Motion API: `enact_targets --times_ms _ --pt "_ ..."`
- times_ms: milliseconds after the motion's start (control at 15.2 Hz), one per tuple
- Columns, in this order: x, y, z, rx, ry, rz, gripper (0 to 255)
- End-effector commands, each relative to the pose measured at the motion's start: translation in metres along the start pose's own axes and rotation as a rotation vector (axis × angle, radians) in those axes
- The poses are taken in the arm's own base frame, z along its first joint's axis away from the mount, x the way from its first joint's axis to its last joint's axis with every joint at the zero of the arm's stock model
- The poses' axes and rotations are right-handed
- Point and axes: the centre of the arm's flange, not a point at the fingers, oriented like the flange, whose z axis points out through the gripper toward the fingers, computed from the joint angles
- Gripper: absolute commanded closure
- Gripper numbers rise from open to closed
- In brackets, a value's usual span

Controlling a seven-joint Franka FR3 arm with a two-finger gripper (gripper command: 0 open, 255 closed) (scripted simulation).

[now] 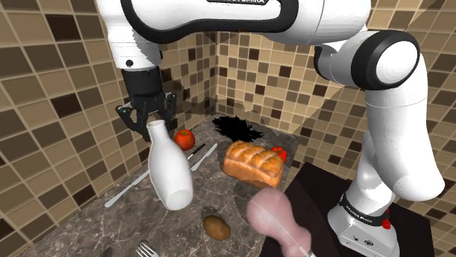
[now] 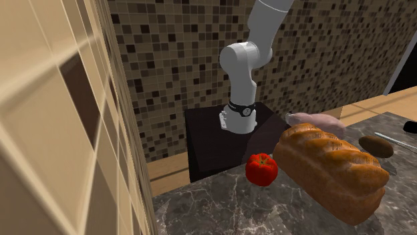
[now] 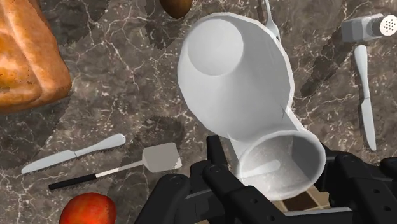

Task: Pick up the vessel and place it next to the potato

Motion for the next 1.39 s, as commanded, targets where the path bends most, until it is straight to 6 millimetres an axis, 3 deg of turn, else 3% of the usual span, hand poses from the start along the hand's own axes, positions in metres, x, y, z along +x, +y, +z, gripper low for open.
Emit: enact_targets --times_ms 0,1320 --pt "0.000 -0.001 0.011 0.001 0.001 0.001 255" --pt "0.006 -0.002 0.110 0.001 0.001 0.001 255"
